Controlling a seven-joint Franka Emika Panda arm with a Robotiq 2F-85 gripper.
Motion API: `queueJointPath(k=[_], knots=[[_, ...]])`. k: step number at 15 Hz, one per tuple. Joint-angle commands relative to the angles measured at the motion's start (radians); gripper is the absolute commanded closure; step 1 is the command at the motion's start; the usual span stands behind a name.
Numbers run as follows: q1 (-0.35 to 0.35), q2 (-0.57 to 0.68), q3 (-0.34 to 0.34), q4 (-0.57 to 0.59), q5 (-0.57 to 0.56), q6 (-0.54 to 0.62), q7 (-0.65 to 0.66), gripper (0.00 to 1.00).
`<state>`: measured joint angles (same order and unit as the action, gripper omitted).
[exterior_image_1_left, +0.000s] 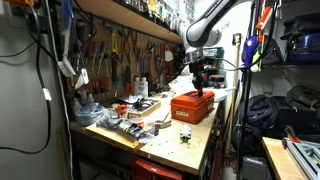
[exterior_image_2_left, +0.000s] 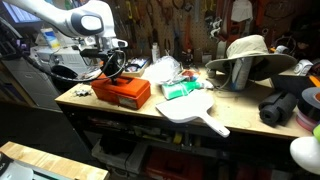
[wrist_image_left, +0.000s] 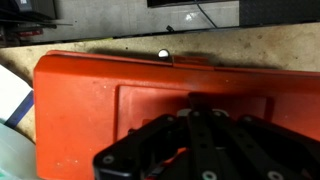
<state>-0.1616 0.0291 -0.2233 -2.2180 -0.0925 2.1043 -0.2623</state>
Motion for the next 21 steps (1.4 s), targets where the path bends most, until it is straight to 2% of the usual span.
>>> queueJointPath(k=[1, 5, 9, 18, 21], knots=[[-0.020, 0.036, 0.008, -0.017, 0.036, 0.070, 0.007, 1.00], [-0.029, 0.037, 0.007, -0.049, 0.092, 0.168, -0.015, 1.00], [-0.030, 0.054, 0.008, -0.061, 0.098, 0.243, -0.003, 1.00], [-0.033, -0.053, 0.004, -0.109, 0.072, 0.202, -0.006, 1.00], [-0.033, -0.073, 0.004, -0.127, 0.075, 0.229, 0.002, 1.00]])
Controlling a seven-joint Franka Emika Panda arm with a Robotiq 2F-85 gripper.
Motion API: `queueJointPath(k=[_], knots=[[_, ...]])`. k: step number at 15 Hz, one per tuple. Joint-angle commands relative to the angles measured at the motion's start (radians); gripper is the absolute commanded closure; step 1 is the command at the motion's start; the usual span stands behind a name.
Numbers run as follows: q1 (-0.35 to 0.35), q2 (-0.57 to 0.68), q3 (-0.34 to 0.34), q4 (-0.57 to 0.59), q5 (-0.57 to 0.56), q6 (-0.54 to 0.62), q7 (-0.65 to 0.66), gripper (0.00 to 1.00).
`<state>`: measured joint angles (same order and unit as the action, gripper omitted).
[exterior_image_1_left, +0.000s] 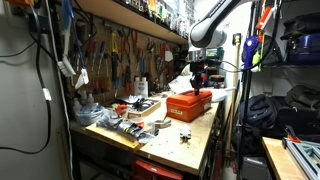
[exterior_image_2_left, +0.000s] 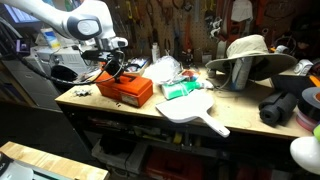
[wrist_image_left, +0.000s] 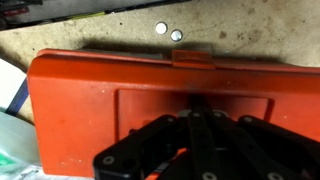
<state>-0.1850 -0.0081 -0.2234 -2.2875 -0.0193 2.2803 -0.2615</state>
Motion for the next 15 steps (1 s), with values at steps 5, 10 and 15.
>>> queueJointPath(k=[5, 10, 15], knots=[[-0.012, -0.080, -0.001, -0.081, 0.013, 0.065, -0.008, 1.00], [-0.015, -0.115, 0.000, -0.095, -0.020, 0.011, 0.016, 1.00], [-0.017, -0.148, -0.007, -0.123, 0.018, 0.043, -0.012, 1.00]])
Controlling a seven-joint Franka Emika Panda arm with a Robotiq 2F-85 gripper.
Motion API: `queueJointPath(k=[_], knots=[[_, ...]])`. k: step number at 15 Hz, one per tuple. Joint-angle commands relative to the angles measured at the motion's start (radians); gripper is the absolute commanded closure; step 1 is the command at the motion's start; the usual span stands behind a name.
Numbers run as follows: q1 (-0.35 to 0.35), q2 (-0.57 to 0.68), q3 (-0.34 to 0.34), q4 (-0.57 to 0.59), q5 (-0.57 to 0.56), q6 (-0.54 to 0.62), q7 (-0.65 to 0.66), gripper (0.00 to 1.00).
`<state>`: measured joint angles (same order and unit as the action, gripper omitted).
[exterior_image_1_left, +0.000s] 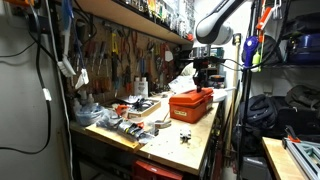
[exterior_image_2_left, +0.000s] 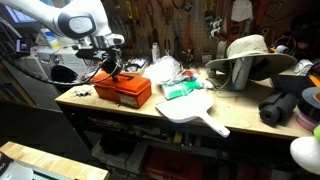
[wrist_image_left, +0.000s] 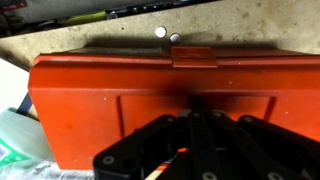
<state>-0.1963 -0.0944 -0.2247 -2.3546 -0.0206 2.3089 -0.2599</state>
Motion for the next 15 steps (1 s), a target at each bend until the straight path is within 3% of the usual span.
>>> queueJointPath(k=[1, 9, 15], knots=[[-0.006, -0.077, -0.008, -0.064, 0.023, 0.019, -0.019, 1.00], [-0.006, -0.148, -0.015, -0.078, 0.001, -0.038, -0.008, 1.00], [-0.005, -0.097, -0.014, -0.066, -0.001, -0.033, 0.008, 1.00]])
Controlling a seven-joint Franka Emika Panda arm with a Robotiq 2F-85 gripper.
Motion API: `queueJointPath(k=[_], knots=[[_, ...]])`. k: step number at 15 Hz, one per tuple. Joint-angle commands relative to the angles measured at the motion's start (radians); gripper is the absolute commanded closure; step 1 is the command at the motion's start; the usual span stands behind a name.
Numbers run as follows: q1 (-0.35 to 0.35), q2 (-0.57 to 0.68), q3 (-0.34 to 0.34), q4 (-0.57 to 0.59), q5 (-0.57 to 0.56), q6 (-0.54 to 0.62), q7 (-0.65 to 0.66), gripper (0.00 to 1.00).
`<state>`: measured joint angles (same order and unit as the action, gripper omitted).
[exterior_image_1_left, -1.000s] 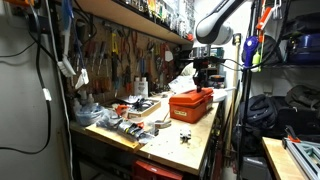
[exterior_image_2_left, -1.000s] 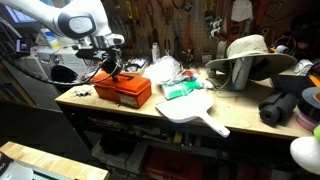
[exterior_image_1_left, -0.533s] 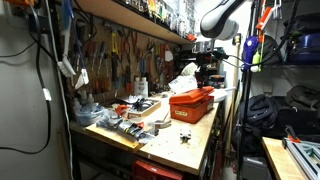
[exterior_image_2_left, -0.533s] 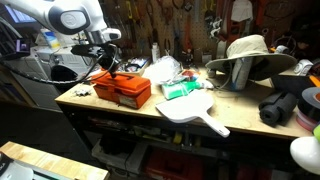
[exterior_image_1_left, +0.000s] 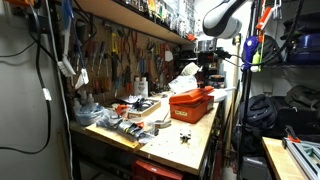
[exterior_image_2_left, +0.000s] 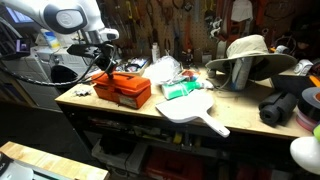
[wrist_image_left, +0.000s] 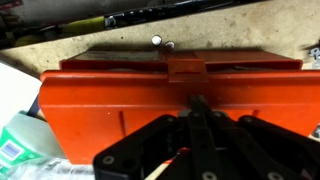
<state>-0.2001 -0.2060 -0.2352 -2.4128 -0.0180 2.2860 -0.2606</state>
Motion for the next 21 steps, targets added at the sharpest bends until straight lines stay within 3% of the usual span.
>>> queueJointPath(k=[1, 11, 21], knots=[[-0.001, 0.026, -0.003, -0.006, -0.004, -0.011, 0.010, 1.00], [0.000, 0.139, 0.003, 0.019, -0.012, 0.001, 0.004, 1.00], [0.009, 0.193, 0.010, -0.025, 0.003, 0.261, -0.005, 1.00]])
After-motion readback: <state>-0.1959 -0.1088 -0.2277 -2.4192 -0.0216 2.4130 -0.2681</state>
